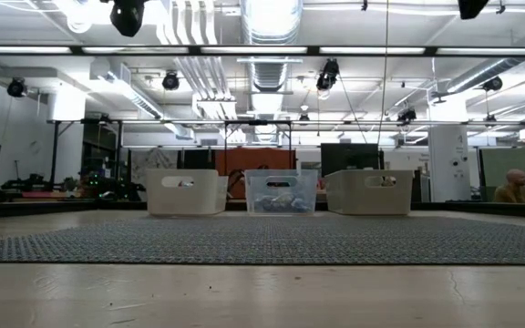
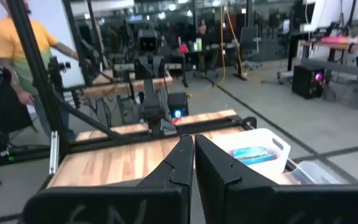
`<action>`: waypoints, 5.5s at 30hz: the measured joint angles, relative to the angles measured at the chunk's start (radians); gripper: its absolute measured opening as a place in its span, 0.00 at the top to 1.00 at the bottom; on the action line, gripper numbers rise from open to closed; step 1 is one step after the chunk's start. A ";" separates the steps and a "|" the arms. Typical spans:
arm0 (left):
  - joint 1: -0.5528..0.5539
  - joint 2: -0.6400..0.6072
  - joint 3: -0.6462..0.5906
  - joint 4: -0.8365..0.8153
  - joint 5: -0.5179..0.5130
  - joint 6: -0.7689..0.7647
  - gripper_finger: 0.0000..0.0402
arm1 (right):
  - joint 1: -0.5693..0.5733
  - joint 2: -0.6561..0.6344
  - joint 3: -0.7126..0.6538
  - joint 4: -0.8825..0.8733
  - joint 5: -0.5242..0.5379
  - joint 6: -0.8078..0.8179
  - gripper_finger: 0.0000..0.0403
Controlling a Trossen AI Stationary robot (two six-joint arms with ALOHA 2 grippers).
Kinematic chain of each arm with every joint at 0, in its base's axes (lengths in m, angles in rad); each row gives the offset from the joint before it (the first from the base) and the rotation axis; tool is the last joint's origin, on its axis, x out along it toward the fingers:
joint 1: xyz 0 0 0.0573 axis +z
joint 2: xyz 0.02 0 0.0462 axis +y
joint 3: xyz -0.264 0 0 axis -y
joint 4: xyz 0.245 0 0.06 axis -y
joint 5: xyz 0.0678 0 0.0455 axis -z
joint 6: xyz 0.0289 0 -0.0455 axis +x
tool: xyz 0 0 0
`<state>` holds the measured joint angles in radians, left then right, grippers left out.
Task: Pick and place Granola Bars by type
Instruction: Return to Home Position
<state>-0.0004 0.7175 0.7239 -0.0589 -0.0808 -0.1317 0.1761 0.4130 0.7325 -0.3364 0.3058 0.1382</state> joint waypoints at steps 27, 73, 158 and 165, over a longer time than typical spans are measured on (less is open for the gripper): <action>0.046 -0.009 -0.383 0.450 0.018 -0.027 1.00 | 0.000 -0.357 -0.584 0.363 -0.105 0.010 0.98; 0.046 -0.208 -0.711 0.509 0.171 -0.068 1.00 | 0.000 -0.404 -0.724 0.469 -0.313 -0.007 0.98; 0.047 -0.600 -0.712 0.080 0.033 -0.036 1.00 | 0.000 -0.403 -0.722 0.370 -0.305 -0.036 0.98; 0.047 -0.600 -0.712 0.080 0.033 -0.036 1.00 | 0.000 -0.403 -0.722 0.370 -0.304 -0.036 0.98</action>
<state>0.0463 0.1173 0.0116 0.0212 -0.0476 -0.1680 0.1764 0.0097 0.0101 0.0334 0.0013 0.1024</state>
